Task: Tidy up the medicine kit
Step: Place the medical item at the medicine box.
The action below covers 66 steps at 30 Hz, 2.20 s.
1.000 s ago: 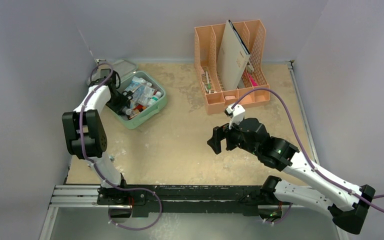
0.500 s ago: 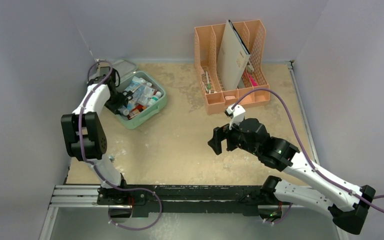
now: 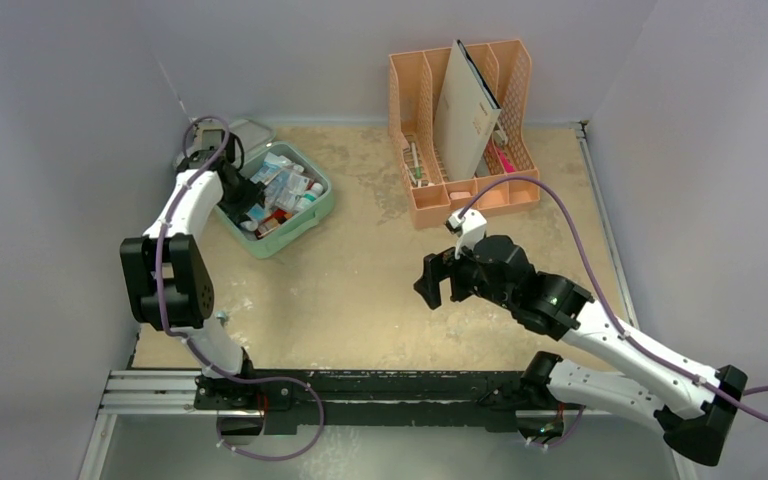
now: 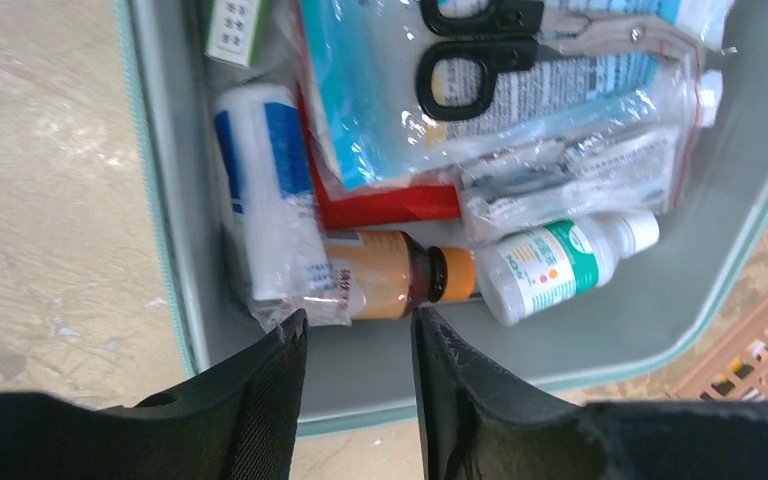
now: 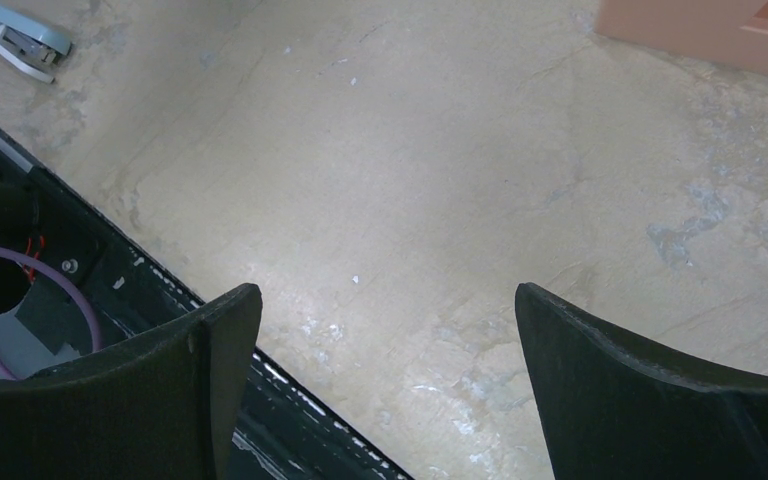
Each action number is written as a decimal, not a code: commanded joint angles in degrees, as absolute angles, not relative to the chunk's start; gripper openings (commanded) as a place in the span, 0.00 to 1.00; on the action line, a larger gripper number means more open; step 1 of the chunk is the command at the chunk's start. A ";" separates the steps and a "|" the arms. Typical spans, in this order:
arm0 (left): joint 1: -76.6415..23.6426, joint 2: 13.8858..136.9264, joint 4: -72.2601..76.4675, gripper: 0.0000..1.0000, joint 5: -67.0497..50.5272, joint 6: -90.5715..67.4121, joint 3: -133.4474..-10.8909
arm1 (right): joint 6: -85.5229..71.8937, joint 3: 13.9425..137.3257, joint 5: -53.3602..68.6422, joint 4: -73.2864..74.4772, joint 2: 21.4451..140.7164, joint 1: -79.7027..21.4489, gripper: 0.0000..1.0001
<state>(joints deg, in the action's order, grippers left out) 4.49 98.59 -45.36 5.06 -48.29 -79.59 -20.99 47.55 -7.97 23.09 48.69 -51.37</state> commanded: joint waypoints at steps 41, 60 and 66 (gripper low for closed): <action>6.56 103.37 -40.00 0.32 6.50 -44.73 -82.63 | -21.08 47.88 -9.10 23.27 45.53 -51.50 0.99; 6.50 83.18 -36.59 0.53 -9.57 -21.08 -79.70 | -23.19 48.54 -9.03 22.21 46.21 -51.50 0.99; 8.54 86.03 -37.40 0.69 -11.03 -21.44 -81.25 | -23.16 49.68 -9.16 22.58 47.12 -51.54 0.99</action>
<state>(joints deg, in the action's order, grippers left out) 6.48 83.94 -37.47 -8.82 -23.51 -79.90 -22.44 47.55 -8.03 23.49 46.63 -51.37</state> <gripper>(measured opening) 0.654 0.987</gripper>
